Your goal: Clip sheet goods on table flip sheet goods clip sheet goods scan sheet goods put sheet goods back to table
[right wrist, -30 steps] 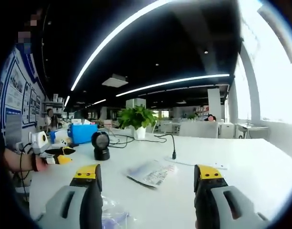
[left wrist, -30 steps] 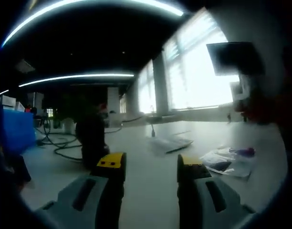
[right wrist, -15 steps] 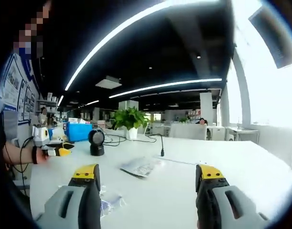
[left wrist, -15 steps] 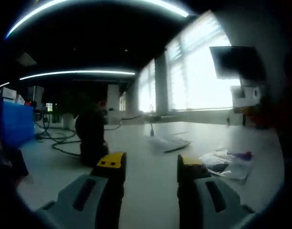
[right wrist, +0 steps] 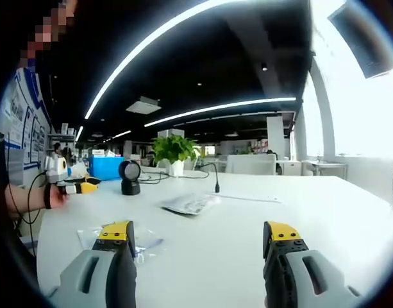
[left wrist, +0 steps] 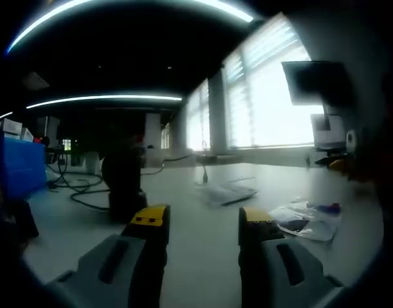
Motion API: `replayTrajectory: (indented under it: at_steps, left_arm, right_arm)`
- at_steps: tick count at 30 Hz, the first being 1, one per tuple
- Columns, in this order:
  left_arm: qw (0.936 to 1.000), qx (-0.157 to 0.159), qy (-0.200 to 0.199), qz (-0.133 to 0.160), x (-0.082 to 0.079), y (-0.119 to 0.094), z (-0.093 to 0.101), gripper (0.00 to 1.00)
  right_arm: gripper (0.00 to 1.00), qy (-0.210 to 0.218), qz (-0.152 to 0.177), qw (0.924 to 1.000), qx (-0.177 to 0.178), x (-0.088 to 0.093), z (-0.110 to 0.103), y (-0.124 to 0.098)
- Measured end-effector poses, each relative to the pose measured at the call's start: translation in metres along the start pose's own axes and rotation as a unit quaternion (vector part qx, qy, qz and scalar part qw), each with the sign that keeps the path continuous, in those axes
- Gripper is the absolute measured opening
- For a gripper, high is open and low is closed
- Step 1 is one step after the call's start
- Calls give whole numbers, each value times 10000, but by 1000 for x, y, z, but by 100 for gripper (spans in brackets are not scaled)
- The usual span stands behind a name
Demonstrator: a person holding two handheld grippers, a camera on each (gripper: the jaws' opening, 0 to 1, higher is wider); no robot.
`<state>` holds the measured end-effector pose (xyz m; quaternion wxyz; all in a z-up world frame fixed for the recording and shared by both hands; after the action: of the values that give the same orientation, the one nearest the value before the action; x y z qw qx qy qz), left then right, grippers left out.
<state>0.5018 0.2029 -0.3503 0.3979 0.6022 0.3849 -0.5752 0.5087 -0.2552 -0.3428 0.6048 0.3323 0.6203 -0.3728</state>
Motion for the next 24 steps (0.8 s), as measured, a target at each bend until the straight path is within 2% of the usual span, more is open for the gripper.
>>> replayTrajectory:
  at_steps: [2, 4, 6, 7, 10, 12, 14, 17, 19, 24]
  left_arm:
    - [9994, -110, -337, 11, 1, -2, -3, 34]
    - [9990, -127, -427, 18, 2, -1, -7, 34]
    - [9987, -104, -502, 61, 2, -1, -8, 34]
    - [9987, -84, -501, 66, 2, 0, -7, 33]
    - [9994, -16, -344, 33, 2, 2, -4, 33]
    - [9998, 31, -220, -14, 3, 3, -1, 33]
    - [9999, 52, -128, -76, 4, 4, 1, 33]
    - [9999, 79, -131, -76, 4, 5, 1, 33]
    - [9998, 71, -153, -69, 4, 5, 0, 33]
    - [9999, 62, -125, -93, 5, 6, 0, 33]
  right_arm:
    - [75, -10, 22, 10000, 9, 3, 0, 1]
    - [73, -8, 321, 9995, 60, 1, 0, 1]
    - [73, 334, 628, 9974, -70, 0, -3, 0]
    - [74, 440, 669, 9967, -108, 2, -3, 1]
    - [74, 402, 634, 9972, -47, 6, 0, 1]
    - [73, 242, 599, 9979, 38, 6, 3, 1]
    - [73, 315, 763, 9966, 23, 6, 2, -1]
    - [69, 175, 935, 9954, 109, 6, 2, -6]
    - [67, 303, 1032, 9941, 99, 4, 3, -6]
    - [68, 267, 1008, 9945, 115, 5, 2, -5]
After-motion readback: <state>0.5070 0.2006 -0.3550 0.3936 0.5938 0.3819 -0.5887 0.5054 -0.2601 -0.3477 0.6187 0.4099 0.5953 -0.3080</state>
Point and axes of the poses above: the point that each gripper's makers call its tool centre point, and the gripper's own axes: y roughly forward along the fingers, z roughly to its right, x roughly out of its underside, the point moved 10 cm from there along -y, roughly backward along the fingers, and after that the axes turned 2 degrees about -z, right-handed, at the moved point
